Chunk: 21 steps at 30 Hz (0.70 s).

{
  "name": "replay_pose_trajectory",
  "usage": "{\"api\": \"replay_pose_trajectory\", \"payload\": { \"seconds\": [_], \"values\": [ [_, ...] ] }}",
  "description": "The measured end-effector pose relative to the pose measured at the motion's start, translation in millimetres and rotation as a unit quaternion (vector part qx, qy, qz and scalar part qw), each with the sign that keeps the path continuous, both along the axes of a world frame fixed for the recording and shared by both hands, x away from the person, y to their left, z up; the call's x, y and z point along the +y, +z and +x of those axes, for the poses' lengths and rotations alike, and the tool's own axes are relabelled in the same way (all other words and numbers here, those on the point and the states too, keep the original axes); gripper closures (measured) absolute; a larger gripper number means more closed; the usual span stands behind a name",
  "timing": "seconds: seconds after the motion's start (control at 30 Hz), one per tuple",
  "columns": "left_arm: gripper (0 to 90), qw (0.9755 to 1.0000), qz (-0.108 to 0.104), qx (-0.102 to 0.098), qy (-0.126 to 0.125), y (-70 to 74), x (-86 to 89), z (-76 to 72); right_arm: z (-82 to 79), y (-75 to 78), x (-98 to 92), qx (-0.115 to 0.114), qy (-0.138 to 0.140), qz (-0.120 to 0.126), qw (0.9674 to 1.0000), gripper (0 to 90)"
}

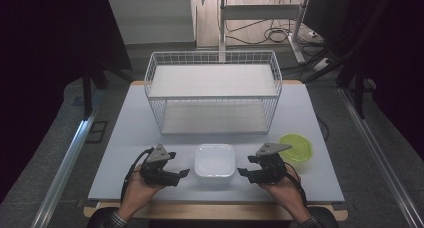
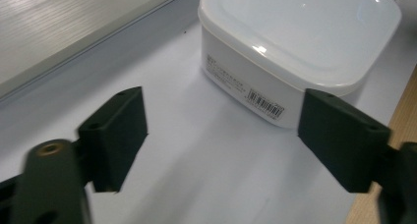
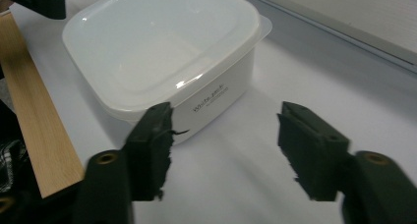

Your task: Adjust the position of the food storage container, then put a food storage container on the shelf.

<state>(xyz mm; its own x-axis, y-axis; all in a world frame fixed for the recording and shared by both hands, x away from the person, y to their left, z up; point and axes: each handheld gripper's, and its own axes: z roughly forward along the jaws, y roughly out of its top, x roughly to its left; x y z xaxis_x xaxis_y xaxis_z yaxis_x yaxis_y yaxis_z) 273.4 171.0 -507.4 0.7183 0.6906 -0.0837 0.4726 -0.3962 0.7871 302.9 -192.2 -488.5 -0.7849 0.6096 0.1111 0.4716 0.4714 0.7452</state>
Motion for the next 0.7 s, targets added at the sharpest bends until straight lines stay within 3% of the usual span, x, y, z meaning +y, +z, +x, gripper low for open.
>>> {"api": "replay_pose_trajectory", "payload": {
  "seconds": [0.23,0.43,0.7],
  "values": [
    [8.4,0.9996,0.026,-0.003,-0.01,-7.2,3.6,-0.7,-0.1,-3.5,-3.8,-0.001,-0.001,0.0,1.0,19.3],
    [6.4,0.9992,0.023,-0.021,-0.024,-7.1,4.4,-0.4,1.3,-6.0,-5.1,-0.001,0.0,0.004,1.0,12.4],
    [3.9,0.9991,0.011,-0.023,-0.034,-7.0,1.0,1.9,1.7,-6.0,-2.5,-0.013,0.002,0.005,0.9999,9.2]
  ]
}}
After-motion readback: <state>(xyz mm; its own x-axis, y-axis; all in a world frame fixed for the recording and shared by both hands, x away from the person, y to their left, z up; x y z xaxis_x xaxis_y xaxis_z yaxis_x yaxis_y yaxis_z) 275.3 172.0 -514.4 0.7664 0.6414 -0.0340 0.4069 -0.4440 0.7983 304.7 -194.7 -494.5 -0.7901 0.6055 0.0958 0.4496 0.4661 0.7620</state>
